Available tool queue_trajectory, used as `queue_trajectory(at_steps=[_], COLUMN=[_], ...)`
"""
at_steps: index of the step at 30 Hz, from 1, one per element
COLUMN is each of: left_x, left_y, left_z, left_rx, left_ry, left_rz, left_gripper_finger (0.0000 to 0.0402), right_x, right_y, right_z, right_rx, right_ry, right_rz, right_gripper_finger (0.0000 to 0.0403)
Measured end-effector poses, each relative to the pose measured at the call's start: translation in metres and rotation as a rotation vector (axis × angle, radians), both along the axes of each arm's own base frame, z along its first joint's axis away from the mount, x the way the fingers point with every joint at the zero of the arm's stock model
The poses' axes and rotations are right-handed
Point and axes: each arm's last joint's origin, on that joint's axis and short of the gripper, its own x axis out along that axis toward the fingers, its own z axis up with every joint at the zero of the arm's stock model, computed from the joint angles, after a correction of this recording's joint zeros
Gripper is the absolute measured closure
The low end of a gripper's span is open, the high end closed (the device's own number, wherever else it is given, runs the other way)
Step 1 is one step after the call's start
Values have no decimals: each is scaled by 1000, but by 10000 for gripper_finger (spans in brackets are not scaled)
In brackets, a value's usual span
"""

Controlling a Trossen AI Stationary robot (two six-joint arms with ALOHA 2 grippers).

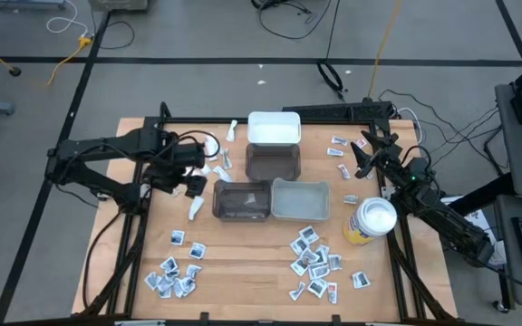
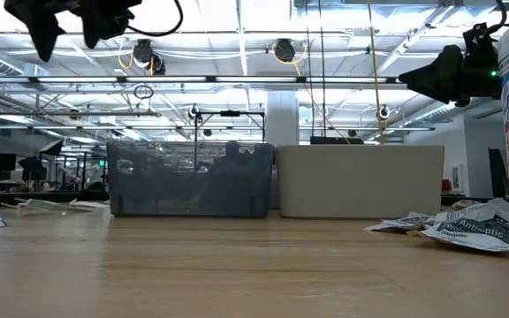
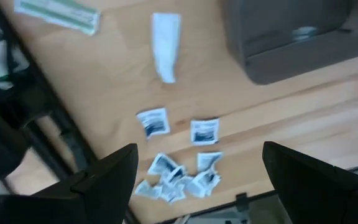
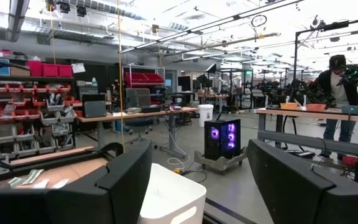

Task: Pick & Place First Aid Supplies
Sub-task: Put the white bandage into the bottom black bin

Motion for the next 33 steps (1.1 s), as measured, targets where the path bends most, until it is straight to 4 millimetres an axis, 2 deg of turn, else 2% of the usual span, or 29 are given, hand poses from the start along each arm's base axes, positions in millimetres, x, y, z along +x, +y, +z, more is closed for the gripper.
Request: queue_trajectory(at_steps=[7,17,25,33], left_x=[-1,-4,4,14], left_y=[0,1,1,-2], left_z=[-3,-43,-77,-114], left_rx=[-3,44,69,78], left_ry=[16,132,208,191], left_rz=[13,-53,-70,-89], left_gripper_finger=[50,50,50,50], right_x=[0,0,0,0], right_y=[0,0,0,0], right_z=[0,0,0,0], right_rx=[0,0,0,-2], right_ry=[0,0,-1,-2], right_rz=[0,1,0,0], right_gripper_finger=[140,140,140,140])
